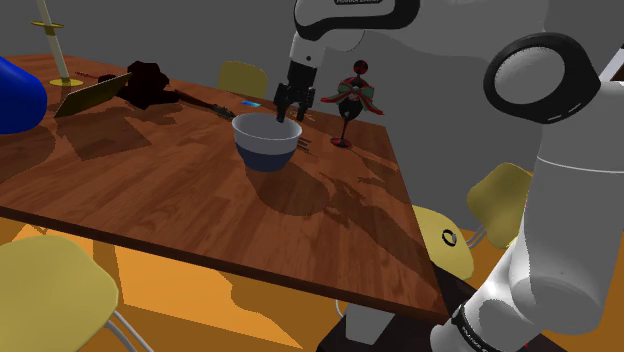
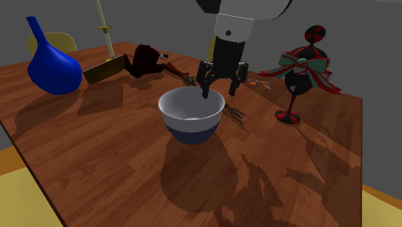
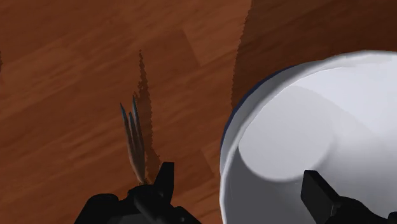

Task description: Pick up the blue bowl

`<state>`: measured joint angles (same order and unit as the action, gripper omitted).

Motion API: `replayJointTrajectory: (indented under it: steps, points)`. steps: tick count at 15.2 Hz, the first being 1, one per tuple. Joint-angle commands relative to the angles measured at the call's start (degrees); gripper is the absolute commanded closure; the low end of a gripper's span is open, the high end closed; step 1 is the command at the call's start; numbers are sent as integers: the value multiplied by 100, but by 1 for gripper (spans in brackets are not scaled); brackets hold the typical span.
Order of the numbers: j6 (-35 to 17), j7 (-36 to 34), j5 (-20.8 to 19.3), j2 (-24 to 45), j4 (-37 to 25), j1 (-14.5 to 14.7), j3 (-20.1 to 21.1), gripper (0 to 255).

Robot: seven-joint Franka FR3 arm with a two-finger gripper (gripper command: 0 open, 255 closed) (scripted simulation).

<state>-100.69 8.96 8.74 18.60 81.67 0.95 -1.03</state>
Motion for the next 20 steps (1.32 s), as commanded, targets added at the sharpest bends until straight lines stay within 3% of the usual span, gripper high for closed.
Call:
replayJointTrajectory:
  steps: [1,7,8,17,20]
  points:
    - [-128,18,18,37,92,1,5,0]
    - [-472,65,31,47,428,7,7,0]
    - [-476,71,31,36,444,4,5,255]
    - [-471,65,31,48,427,7,7,255]
    - [-248,34,22,37,212,3,6,255]
